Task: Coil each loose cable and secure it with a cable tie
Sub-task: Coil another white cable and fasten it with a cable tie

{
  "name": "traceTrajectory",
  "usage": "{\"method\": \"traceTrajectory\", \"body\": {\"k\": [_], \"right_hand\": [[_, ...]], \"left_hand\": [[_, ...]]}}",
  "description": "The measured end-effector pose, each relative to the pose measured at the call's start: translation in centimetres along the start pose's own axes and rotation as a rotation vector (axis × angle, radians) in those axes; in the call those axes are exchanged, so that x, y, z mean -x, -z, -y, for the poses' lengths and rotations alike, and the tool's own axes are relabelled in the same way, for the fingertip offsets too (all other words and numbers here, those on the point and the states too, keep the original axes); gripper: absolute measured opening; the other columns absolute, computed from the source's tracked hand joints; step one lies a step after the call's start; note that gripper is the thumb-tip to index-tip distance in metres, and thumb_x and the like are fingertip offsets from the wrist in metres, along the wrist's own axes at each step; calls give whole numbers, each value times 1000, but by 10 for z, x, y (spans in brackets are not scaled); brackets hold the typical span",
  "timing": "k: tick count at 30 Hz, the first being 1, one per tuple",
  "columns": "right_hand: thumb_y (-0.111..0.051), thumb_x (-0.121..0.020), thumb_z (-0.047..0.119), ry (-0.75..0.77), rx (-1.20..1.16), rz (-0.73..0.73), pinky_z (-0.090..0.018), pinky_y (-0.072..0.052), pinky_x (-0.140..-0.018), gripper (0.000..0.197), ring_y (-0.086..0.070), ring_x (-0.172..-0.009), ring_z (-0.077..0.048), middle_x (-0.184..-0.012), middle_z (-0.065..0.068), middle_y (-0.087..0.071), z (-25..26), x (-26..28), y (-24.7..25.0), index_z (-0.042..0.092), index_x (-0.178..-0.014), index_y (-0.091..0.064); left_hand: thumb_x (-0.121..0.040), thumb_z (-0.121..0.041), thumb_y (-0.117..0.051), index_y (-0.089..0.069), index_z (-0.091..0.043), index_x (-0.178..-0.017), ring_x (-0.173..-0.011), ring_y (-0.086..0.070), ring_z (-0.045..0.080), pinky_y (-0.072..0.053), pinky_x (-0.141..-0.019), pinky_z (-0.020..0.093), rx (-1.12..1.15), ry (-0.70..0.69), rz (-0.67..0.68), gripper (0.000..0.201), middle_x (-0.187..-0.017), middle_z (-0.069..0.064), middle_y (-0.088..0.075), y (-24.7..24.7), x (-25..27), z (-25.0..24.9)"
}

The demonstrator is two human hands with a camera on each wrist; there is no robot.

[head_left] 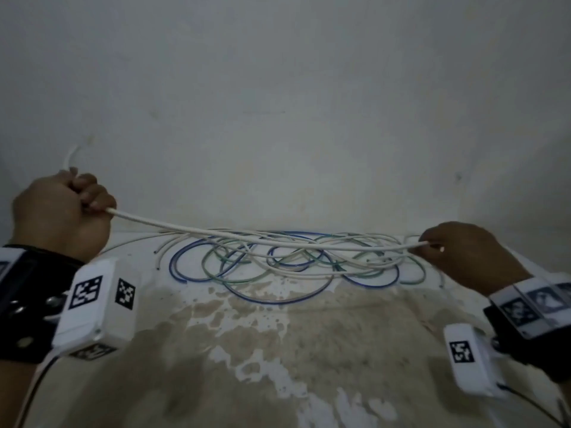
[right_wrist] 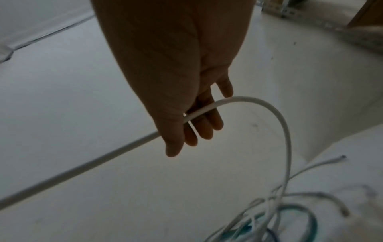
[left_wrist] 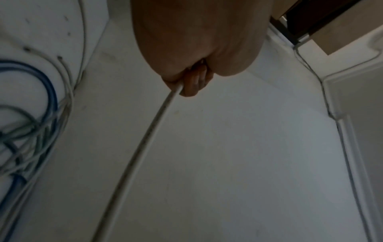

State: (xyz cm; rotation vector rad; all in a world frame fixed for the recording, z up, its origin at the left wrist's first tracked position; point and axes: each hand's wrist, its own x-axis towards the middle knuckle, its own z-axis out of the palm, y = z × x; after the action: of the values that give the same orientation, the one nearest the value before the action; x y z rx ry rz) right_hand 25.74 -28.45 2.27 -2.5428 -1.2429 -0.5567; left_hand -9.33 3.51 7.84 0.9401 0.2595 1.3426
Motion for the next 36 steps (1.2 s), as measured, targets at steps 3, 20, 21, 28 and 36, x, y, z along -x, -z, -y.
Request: {"method": "traceTrajectory", "body": {"k": [3, 20, 21, 28, 36], "right_hand": [[-58, -86, 47, -100, 66, -44, -29, -38, -53, 42, -52, -54, -20, -55, 0, -53, -26, 4, 16, 21, -53, -52], [-45, -98, 27, 34, -621, -220, -18, -31, -53, 33, -46, -56, -11, -61, -2, -51, 87, -8, 22, 12, -69, -49], [-45, -98, 27, 50, -737, -218, -25, -32, -54, 29, -44, -53, -11, -60, 0, -51, 99, -7, 22, 12, -73, -51], [-45, -98, 30, 114, -1199, -81, -28, -32, -54, 28, -39, -47, -6, -48, 10, -45, 160, 32, 19, 18, -77, -60], [-43, -99, 29, 281, -955, 294, -29, -42, -64, 30, -48, -60, -7, -65, 6, -53, 164, 58, -2, 24, -71, -51]], "left_hand": [[-54, -28, -57, -43, -23, -74, -36, -34, 1, -25, -39, 14, -69, 71, -51, 26, -45, -14, -40, 3, 0, 10], [-100, -10, -36, -51, -8, -91, -44, -31, 12, -28, -41, 18, -492, 454, 481, 17, -55, 0, -40, -80, 101, 86], [-100, -6, -34, -50, -7, -92, -43, -33, 12, -28, -41, 19, -443, 478, 449, 18, -56, 2, -43, -82, 104, 89], [-103, -20, -35, -52, -8, -93, -41, -30, 8, -29, -38, 17, -184, 504, 174, 23, -56, -3, -36, -75, 97, 105], [-99, -2, -36, -53, -3, -85, -49, -60, 14, -55, -48, 21, 287, 702, -45, 23, -61, 10, -64, -62, 80, 97]]}}
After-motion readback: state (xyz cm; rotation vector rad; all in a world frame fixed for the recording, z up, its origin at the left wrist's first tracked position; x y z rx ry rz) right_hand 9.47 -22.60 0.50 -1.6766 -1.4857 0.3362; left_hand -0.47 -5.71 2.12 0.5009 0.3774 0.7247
